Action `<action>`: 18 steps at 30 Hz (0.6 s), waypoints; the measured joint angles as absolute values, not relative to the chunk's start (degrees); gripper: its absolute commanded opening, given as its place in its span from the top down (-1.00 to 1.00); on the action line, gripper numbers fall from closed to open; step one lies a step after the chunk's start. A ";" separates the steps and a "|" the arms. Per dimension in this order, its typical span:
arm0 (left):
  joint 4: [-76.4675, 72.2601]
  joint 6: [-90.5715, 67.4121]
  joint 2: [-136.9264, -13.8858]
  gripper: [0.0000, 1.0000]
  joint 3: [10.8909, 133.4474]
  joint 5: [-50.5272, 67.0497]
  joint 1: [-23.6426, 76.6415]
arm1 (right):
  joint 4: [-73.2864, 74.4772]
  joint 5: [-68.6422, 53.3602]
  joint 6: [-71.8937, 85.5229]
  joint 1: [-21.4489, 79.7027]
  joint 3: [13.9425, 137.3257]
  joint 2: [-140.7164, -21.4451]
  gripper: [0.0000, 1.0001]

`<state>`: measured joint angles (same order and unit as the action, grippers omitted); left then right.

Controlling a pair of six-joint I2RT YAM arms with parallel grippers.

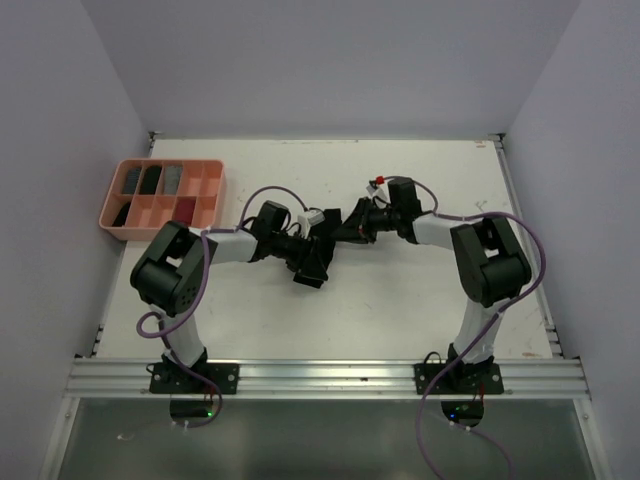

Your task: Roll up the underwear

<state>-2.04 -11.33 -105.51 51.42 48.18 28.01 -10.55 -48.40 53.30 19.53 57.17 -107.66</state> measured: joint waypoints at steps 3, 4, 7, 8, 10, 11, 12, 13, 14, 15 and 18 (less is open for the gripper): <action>-2.61 -11.31 -105.51 -0.04 51.11 48.71 27.79 | -10.22 -46.81 53.12 18.68 60.34 -108.27 0.17; -2.68 -11.31 -105.51 -0.04 51.09 48.84 27.75 | -10.09 -45.98 52.99 18.65 61.73 -109.10 0.12; -2.66 -11.29 -105.51 -0.04 51.09 48.90 27.75 | -8.88 -44.40 52.82 18.63 65.71 -112.44 0.01; -2.68 -11.29 -105.51 -0.03 51.09 48.90 27.75 | -8.12 -44.03 52.80 18.63 66.39 -113.27 -0.01; -2.66 -11.27 -105.51 -0.04 51.09 48.95 27.70 | -6.55 -42.70 52.51 18.63 66.85 -114.50 -0.05; -2.63 -11.22 -105.51 -0.04 51.09 48.95 27.70 | -5.28 -42.17 52.31 18.63 66.85 -114.80 -0.05; -2.63 -11.16 -105.51 -0.04 51.09 48.99 27.70 | -3.99 -41.34 51.79 18.63 66.85 -114.96 -0.06; -2.66 -11.05 -105.51 -0.04 51.07 49.04 27.70 | -2.68 -40.77 51.20 18.61 66.94 -115.02 -0.06; -2.70 -10.94 -105.51 -0.04 50.98 49.10 27.68 | -1.34 -40.05 50.74 18.63 67.07 -115.04 -0.06; -2.70 -10.94 -105.51 -0.04 50.98 49.17 27.62 | -0.38 -39.75 50.30 18.63 67.26 -115.04 -0.05; -2.70 -10.94 -105.51 -0.04 50.89 49.39 27.42 | 0.14 -39.48 49.82 18.63 67.44 -115.11 -0.02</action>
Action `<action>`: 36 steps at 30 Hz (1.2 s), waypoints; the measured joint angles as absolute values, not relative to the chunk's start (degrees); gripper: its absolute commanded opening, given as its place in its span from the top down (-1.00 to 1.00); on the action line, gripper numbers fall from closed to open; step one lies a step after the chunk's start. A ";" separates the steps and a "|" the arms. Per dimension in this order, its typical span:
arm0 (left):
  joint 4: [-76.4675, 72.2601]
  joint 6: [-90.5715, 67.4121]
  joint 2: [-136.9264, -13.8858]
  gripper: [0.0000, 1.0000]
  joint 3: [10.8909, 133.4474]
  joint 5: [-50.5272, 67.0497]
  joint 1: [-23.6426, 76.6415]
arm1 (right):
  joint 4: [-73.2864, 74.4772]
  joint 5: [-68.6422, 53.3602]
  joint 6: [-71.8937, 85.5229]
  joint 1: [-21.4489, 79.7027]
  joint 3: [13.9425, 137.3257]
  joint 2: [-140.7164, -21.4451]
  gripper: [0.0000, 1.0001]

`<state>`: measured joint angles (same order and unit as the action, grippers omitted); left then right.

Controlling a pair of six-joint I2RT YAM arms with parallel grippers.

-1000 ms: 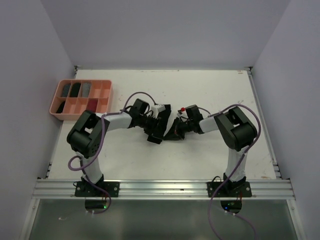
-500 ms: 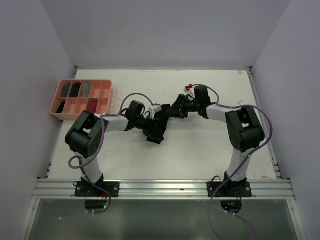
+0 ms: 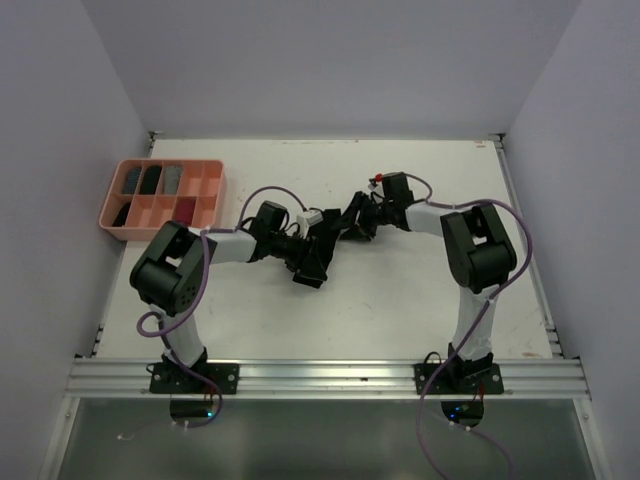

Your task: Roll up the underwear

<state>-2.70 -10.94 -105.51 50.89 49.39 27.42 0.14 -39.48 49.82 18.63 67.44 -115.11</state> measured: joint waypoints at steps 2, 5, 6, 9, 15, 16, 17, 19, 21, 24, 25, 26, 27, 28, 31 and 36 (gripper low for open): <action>-2.70 -10.94 -105.51 -0.04 50.87 49.50 27.38 | -0.01 -39.55 49.87 18.63 67.61 -115.39 -0.01; -2.68 -10.92 -105.51 -0.04 50.87 49.50 27.38 | -0.69 -39.66 50.06 18.76 68.12 -116.53 -0.01; -2.68 -10.92 -105.51 -0.04 50.87 49.47 27.38 | -0.82 -39.66 50.11 18.85 68.31 -117.05 0.00; -2.68 -10.92 -105.51 -0.04 50.87 49.50 27.38 | -1.56 -39.55 50.50 19.03 68.99 -118.83 0.20; -2.70 -10.92 -105.54 -0.02 50.87 49.52 27.38 | -4.36 -39.62 51.94 19.18 69.95 -120.01 0.73; -2.70 -10.92 -105.54 -0.02 50.87 49.52 27.38 | -4.56 -39.62 52.12 19.22 70.48 -120.01 0.74; -2.70 -10.90 -105.54 -0.02 50.85 49.52 27.38 | -4.86 -39.62 52.05 19.22 71.16 -120.01 0.75; -2.70 -10.90 -105.56 -0.02 50.85 49.52 27.35 | -5.61 -39.62 52.01 19.22 72.77 -120.01 0.75; -2.72 -10.90 -105.58 -0.02 50.85 49.52 27.35 | -6.15 -39.64 51.96 19.20 74.30 -120.01 0.52; -2.74 -10.90 -105.58 -0.02 50.83 49.58 27.33 | -6.26 -39.62 51.44 19.18 76.40 -120.05 0.66; -2.79 -10.90 -105.58 -0.02 50.81 49.60 27.31 | -6.31 -39.64 51.31 19.18 76.79 -120.05 0.70; -2.85 -10.90 -105.58 -0.02 50.78 49.63 27.31 | -6.39 -39.59 51.24 19.18 77.01 -120.07 0.80; -2.87 -10.90 -105.58 -0.02 50.76 49.67 27.29 | -6.31 -39.55 51.11 19.18 77.17 -120.16 0.84; -2.87 -10.90 -105.60 -0.02 50.76 49.71 27.27 | -6.04 -39.55 50.87 19.18 77.58 -120.46 0.91; -2.90 -10.87 -105.62 -0.02 50.76 49.74 27.24 | -4.97 -39.53 50.06 19.18 79.42 -122.54 1.00; -2.94 -10.90 -105.82 -0.02 50.76 50.15 27.05 | -3.62 -38.57 49.80 19.14 79.92 -124.99 1.00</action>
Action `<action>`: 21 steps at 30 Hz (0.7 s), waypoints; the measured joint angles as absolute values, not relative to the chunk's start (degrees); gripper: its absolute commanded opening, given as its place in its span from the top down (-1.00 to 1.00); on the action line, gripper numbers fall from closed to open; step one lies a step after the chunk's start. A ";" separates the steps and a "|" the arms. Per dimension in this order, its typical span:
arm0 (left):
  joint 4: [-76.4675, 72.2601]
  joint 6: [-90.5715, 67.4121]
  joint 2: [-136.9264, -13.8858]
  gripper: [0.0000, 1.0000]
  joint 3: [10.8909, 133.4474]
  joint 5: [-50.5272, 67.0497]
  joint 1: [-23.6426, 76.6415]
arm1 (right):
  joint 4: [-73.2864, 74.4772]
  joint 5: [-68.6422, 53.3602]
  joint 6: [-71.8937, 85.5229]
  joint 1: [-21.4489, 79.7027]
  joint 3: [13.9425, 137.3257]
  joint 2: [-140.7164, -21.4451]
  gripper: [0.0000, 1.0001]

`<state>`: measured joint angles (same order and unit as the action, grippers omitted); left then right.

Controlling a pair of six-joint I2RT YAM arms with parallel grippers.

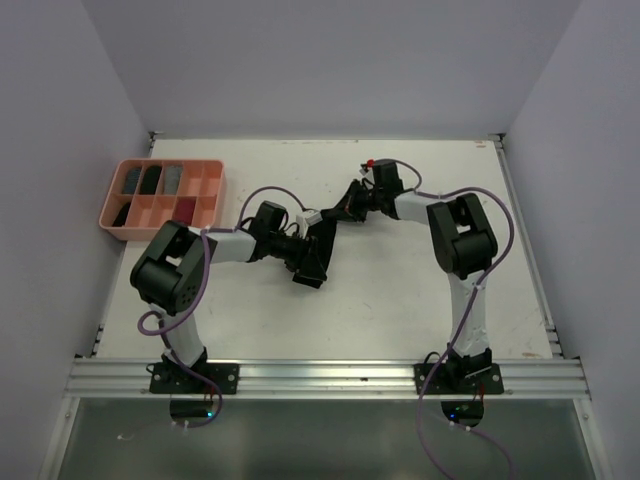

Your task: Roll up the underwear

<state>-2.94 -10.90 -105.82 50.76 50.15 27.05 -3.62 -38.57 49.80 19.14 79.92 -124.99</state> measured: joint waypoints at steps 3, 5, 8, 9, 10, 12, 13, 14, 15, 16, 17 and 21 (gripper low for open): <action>-2.96 -10.87 -105.89 -0.02 50.76 50.28 26.98 | -3.40 -38.17 49.41 18.85 79.94 -125.43 1.00; -2.96 -10.87 -105.89 -0.02 50.76 50.33 26.96 | -3.86 -38.20 49.23 18.41 79.94 -125.43 1.00; -2.94 -10.76 -105.91 -0.02 50.76 50.37 26.94 | -4.10 -38.11 48.69 17.61 79.59 -125.43 1.00; -2.94 -10.72 -105.93 -0.02 50.76 50.39 26.94 | -4.01 -38.11 48.42 17.43 79.42 -125.40 0.92; -2.94 -10.70 -105.97 -0.02 50.76 50.46 26.89 | -3.79 -38.11 48.25 17.23 79.24 -125.43 0.79; -2.92 -10.70 -106.06 -0.02 50.76 50.68 26.72 | -3.60 -38.11 47.70 16.99 79.02 -125.40 0.56; -2.92 -10.68 -106.08 -0.02 50.76 50.83 26.63 | -3.64 -38.13 47.40 16.95 79.02 -125.43 0.46; -2.94 -10.66 -106.13 -0.02 50.76 50.92 26.61 | -3.81 -38.20 47.20 16.91 79.02 -125.40 0.32; -2.94 -10.59 -106.15 -0.02 50.76 51.00 26.59 | -3.92 -38.33 47.07 16.84 79.05 -125.38 0.23; -2.94 -10.46 -106.17 -0.02 50.76 51.07 26.57 | -4.10 -38.63 47.03 16.73 79.09 -125.36 0.17; -2.94 -10.39 -106.17 -0.03 50.76 51.16 26.55 | -4.10 -39.00 47.09 16.69 79.33 -125.36 0.07; -2.94 -10.28 -106.17 -0.04 50.76 51.46 26.48 | -4.93 -40.64 47.86 16.10 81.23 -125.05 0.06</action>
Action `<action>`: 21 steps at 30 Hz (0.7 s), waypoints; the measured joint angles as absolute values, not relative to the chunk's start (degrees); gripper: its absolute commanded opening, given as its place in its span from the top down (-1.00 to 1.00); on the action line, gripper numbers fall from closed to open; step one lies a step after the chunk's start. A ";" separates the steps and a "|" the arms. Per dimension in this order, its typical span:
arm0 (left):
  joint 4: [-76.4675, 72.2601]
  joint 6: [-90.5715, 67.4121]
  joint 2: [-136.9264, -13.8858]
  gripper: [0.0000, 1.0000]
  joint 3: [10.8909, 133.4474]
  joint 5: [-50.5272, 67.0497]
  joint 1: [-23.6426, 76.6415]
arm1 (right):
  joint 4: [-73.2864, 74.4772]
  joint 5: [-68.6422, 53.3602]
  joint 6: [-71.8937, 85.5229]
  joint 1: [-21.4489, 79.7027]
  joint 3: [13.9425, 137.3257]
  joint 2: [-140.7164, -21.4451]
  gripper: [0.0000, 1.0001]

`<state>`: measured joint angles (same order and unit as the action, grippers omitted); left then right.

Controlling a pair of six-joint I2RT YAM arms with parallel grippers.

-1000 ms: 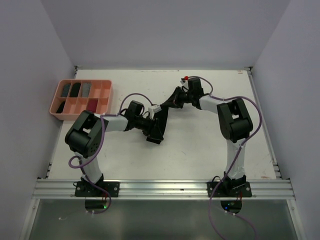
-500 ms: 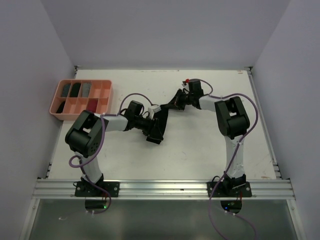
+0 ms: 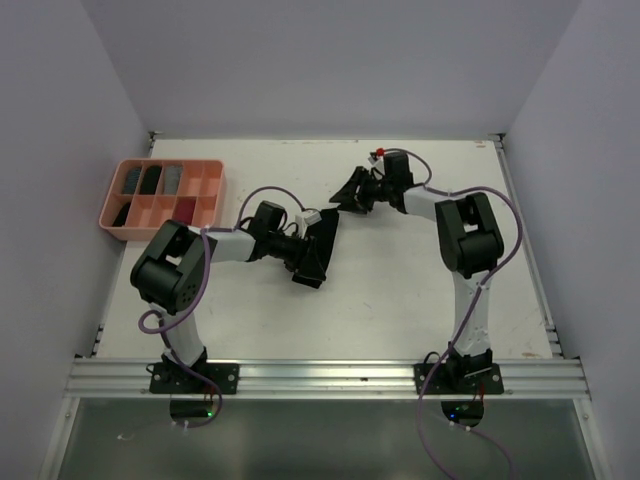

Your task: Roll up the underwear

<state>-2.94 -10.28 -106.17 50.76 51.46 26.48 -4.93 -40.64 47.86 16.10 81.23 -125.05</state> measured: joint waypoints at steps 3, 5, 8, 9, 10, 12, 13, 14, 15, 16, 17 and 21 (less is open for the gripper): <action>-2.92 -10.07 -106.17 -0.05 50.76 51.70 26.41 | -7.16 -41.47 49.50 15.66 81.38 -123.55 0.17; -2.98 -9.91 -106.15 -0.06 50.68 51.90 26.37 | -10.33 -41.82 52.12 15.53 80.38 -121.93 0.34; -3.70 -9.85 -105.78 -0.07 50.06 52.05 26.35 | -15.99 -42.98 57.10 16.12 77.19 -118.91 0.48; -3.86 -9.80 -105.58 -0.07 49.82 52.05 26.35 | -17.67 -43.27 58.52 16.69 76.14 -118.30 0.51; -4.23 -9.76 -105.45 -0.07 49.54 52.05 26.33 | -19.11 -43.44 59.83 17.37 75.20 -118.04 0.58; -5.21 -9.69 -105.16 -0.08 48.93 52.05 26.30 | -21.15 -43.55 61.82 18.90 73.60 -118.15 0.62; -5.54 -9.67 -105.01 -0.08 48.69 52.05 26.30 | -22.02 -43.68 62.98 19.57 72.77 -118.45 0.65; -5.82 -9.67 -104.90 -0.08 48.47 52.05 26.30 | -22.94 -43.90 64.01 20.32 72.18 -119.02 0.66; -6.07 -9.67 -104.86 -0.08 48.34 52.05 26.30 | -24.21 -44.12 65.08 20.93 71.79 -119.92 0.66; -6.28 -9.67 -104.84 -0.08 48.25 52.07 26.30 | -25.54 -44.21 66.08 21.47 71.66 -121.25 0.69; -6.50 -9.67 -104.79 -0.08 48.10 52.10 26.28 | -27.05 -44.31 67.07 21.89 71.66 -122.87 0.71; -6.59 -9.56 -104.53 -0.11 47.99 52.10 26.26 | -30.48 -44.31 69.43 22.65 71.66 -129.60 0.73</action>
